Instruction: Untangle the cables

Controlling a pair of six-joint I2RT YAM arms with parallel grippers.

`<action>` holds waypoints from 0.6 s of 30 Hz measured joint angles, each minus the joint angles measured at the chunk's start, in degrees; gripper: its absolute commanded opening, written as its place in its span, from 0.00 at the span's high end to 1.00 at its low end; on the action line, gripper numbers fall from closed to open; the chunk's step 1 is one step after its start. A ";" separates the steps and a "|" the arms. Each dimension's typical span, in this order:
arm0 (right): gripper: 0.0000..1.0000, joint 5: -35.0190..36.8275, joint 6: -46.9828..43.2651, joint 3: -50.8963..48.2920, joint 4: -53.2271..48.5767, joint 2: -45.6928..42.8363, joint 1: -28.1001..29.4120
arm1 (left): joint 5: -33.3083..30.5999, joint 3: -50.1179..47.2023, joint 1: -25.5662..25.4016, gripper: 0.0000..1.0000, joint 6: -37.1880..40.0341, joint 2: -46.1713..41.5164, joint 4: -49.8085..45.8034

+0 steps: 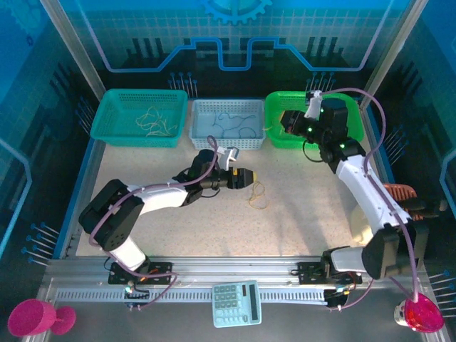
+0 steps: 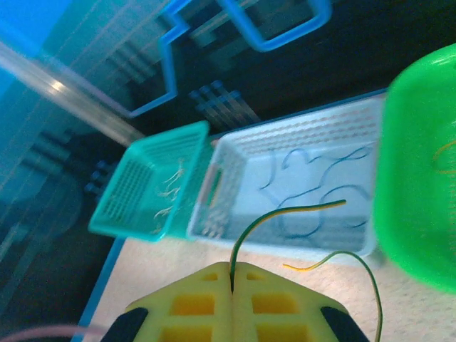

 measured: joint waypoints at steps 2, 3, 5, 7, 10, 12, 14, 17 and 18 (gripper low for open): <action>1.00 2.38 0.68 1.88 -0.04 3.28 -1.88 | -0.50 -0.22 0.00 0.22 -0.02 -1.44 -0.33; 1.00 3.65 1.09 3.04 -0.09 5.31 -2.84 | -0.85 -0.26 0.00 0.21 -0.04 -2.29 -0.63; 1.00 5.57 1.92 5.25 -0.20 9.11 -4.33 | -1.38 -0.26 0.00 0.19 0.04 -3.87 -1.16; 1.00 7.26 2.60 7.63 -0.52 13.00 -5.46 | -1.97 -0.26 0.00 0.17 0.07 -5.46 -1.81; 0.80 9.11 3.58 11.43 -1.57 19.37 -6.69 | -2.91 -0.26 0.00 0.15 0.07 -7.32 -2.67; 0.52 9.38 4.22 13.57 -2.56 23.10 -7.23 | -3.54 -0.26 0.00 0.12 0.07 -8.39 -3.48; 0.31 9.31 4.37 15.34 -3.76 26.08 -7.48 | -4.22 -0.26 0.00 0.08 0.07 -9.11 -3.98; 0.24 9.31 3.82 16.57 -5.46 28.28 -7.56 | -5.70 -0.26 0.00 0.04 0.04 -10.23 -5.68; 0.23 9.29 3.48 16.57 -6.05 28.30 -7.58 | -6.16 -0.26 0.00 0.03 0.02 -10.58 -6.25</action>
